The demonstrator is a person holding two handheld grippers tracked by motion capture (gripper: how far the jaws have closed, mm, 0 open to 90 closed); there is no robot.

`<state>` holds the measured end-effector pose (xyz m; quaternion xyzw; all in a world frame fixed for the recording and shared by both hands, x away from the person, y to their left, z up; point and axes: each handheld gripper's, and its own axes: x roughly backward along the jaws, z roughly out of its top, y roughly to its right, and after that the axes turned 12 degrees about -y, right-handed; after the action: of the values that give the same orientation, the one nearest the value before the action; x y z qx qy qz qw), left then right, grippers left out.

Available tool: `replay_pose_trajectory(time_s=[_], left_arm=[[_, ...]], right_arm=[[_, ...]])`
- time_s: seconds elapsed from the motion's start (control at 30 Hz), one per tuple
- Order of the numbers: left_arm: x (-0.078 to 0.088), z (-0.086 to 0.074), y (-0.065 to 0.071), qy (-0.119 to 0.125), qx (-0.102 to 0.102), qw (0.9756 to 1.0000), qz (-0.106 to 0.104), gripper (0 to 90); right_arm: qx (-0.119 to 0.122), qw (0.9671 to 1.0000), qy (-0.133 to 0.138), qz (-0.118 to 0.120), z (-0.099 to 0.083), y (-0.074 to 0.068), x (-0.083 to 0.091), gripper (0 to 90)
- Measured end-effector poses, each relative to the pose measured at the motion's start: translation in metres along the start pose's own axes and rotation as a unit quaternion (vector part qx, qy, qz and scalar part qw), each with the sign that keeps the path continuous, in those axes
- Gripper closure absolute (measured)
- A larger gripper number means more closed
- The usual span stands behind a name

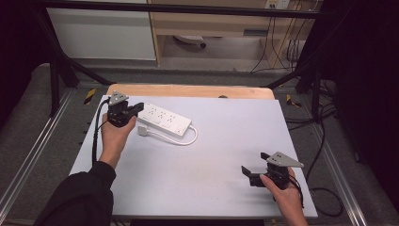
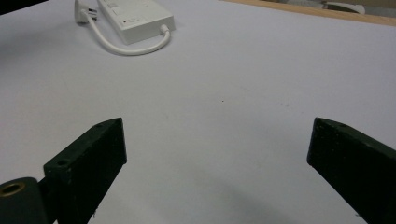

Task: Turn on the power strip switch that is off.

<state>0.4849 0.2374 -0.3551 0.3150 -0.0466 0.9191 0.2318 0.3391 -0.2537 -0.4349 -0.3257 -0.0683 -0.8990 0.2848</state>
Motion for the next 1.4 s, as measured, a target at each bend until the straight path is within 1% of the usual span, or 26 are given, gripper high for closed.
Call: replay_pose_trajectory(time_s=[0.07,0.27,0.5,0.87,1.2,1.4], left_arm=[[-0.005,0.001,0.000,-0.007,-0.005,1.0000,0.003,89.9],[-0.015,0.001,-0.003,-0.015,0.000,0.9999,0.006,89.9],[-0.026,-0.001,-0.006,-0.032,0.002,0.9995,0.007,89.9],[-0.039,-0.003,-0.003,-0.047,0.005,0.9989,0.000,89.9],[-0.050,-0.004,-0.002,-0.063,0.006,0.9980,0.005,89.9],[-0.055,-0.005,0.002,-0.070,0.001,0.9975,0.003,89.9]], right_arm=[[0.002,1.0000,0.000,0.000,0.000,0.000,0.000,5.2],[0.004,1.0000,0.000,0.001,0.000,-0.001,0.000,5.2],[0.003,1.0000,0.000,0.001,0.000,0.000,0.000,5.2],[0.000,1.0000,0.000,0.004,0.000,0.000,0.000,5.4],[-0.006,1.0000,0.004,0.003,0.000,0.001,0.001,5.8],[-0.006,1.0000,0.003,0.003,0.000,0.001,0.001,5.9]])
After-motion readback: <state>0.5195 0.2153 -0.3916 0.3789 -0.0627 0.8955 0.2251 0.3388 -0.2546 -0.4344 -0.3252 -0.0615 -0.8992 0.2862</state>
